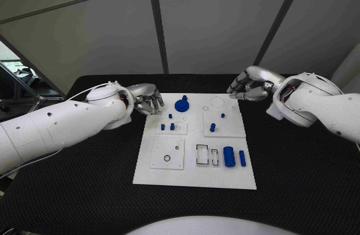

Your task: Assemble the parts on the task board

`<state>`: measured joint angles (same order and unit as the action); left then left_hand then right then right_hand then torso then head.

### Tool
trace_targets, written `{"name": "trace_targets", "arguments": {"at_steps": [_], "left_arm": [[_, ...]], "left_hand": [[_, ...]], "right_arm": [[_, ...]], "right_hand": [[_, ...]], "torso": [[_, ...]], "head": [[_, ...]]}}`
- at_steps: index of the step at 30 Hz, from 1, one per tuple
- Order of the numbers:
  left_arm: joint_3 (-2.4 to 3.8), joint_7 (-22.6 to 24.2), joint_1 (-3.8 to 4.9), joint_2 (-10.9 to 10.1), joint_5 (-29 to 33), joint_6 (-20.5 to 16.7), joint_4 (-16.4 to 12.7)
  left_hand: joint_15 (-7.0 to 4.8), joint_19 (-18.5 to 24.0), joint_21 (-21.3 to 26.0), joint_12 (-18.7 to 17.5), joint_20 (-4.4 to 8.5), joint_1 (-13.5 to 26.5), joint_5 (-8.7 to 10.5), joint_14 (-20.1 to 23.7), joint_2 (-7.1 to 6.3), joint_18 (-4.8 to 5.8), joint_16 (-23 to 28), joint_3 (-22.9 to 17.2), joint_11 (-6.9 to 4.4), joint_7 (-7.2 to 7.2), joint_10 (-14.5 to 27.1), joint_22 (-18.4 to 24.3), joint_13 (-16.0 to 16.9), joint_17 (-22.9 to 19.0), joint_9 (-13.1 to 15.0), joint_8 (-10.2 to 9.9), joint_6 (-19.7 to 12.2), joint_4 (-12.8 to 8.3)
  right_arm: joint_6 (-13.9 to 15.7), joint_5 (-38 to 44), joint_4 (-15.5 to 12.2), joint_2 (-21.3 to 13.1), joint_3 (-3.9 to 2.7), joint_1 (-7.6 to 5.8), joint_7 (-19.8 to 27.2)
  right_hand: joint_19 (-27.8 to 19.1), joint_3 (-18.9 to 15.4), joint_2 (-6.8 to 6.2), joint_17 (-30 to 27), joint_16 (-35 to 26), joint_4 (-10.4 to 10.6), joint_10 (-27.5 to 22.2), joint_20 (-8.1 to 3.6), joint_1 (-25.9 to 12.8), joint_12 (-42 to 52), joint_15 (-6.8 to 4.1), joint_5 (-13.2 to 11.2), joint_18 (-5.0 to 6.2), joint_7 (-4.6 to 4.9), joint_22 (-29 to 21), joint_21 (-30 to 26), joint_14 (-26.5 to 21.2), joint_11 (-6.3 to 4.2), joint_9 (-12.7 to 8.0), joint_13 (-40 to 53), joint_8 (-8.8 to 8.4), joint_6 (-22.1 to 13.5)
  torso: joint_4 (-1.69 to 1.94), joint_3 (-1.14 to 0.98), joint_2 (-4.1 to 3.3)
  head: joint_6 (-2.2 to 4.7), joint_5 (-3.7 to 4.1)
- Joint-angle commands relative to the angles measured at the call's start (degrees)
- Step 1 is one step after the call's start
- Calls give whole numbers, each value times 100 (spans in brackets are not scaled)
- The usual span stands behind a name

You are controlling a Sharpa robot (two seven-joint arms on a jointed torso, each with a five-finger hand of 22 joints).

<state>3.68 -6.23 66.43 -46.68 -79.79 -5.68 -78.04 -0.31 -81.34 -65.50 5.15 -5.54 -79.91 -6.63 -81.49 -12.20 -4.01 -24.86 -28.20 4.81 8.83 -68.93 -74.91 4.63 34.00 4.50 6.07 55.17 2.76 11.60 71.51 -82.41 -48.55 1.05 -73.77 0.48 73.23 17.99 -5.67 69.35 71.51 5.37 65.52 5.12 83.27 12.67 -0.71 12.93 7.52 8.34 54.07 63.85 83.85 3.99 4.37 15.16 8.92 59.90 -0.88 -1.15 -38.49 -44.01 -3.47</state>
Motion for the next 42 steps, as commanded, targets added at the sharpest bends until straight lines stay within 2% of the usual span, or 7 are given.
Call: {"name": "trace_targets", "arguments": {"at_steps": [1,5,11,17,24,30,42], "left_arm": [[24,567,8,-210,1482,-625,-120],[40,1427,7,-484,3235,-1038,-238],[44,2388,7,-670,5392,-1275,-393],[35,2752,-2,-720,6459,-1209,-591],[24,2817,-31,-730,6734,-1161,-799],[21,2815,-41,-724,6775,-1102,-878],[17,2808,-53,-704,6788,-976,-977]], "left_hand": [[23,90,181,108,-6,46,25,67,39,-131,14,52,-5,13,-101,-390,43,-17,11,66,151,4],[89,1035,2135,208,-69,58,32,-323,89,-449,-1298,174,61,79,237,451,66,838,-21,114,254,24],[54,1512,3186,782,-59,-81,48,361,191,-618,-1486,328,12,40,57,944,333,845,-9,254,409,-96],[18,1676,3467,1737,-31,-137,42,762,290,-639,-1959,571,-66,-31,192,1071,929,1063,28,483,487,-223],[-7,1687,3530,4664,-20,-90,9,818,457,-634,-3346,800,-114,-90,1476,1055,2885,1843,354,1344,224,-310],[-3,1585,3295,5410,-9,-75,7,713,469,-610,-3942,694,-128,-99,1703,882,3215,2184,656,1970,-136,-337],[5,1597,3265,5558,-17,-45,8,762,456,-610,-4037,602,-124,-83,1795,825,3215,2129,792,2270,-345,-341]], "right_arm": [[-123,1820,-148,-39,1,29,-515],[-96,2425,-325,-83,6,120,-718],[-50,2819,-426,-59,14,228,-843],[-61,2978,-407,64,35,326,-881],[-135,3030,-337,213,46,428,-889],[-260,3052,-209,323,49,469,-894],[-380,3059,-31,495,54,550,-862]], "right_hand": [[44,56,-71,6,34,2,-12,11,-33,-126,8,-60,-72,9,110,88,325,15,-14,-90,-57,41],[68,95,-136,54,108,20,-39,30,-108,-252,30,-121,-87,23,213,176,328,44,-27,-189,-124,23],[73,137,-210,112,193,17,-83,50,-158,-367,52,-161,-94,41,277,233,332,73,-37,-280,-200,-11],[66,184,-285,163,275,4,-162,88,-204,-485,100,-170,-99,108,328,280,329,133,-48,-371,-306,-91],[73,222,-314,209,340,-16,-194,116,-215,-537,129,-160,-105,147,382,326,331,168,-47,-417,-361,-128],[73,251,-312,224,365,-33,-196,127,-207,-552,137,-143,-106,155,401,343,330,175,-44,-434,-378,-132],[111,335,-278,290,448,-72,-145,138,-182,-557,138,-121,-120,149,511,433,337,171,-30,-464,-389,-90]], "torso": [[-9,-10,-2],[6,-5,-11],[-8,4,-4],[-4,8,-8],[-4,1,-10],[0,1,-13],[-3,-4,-13]], "head": [[50,119],[94,209],[112,237],[113,270],[108,255],[107,257],[81,231]]}}
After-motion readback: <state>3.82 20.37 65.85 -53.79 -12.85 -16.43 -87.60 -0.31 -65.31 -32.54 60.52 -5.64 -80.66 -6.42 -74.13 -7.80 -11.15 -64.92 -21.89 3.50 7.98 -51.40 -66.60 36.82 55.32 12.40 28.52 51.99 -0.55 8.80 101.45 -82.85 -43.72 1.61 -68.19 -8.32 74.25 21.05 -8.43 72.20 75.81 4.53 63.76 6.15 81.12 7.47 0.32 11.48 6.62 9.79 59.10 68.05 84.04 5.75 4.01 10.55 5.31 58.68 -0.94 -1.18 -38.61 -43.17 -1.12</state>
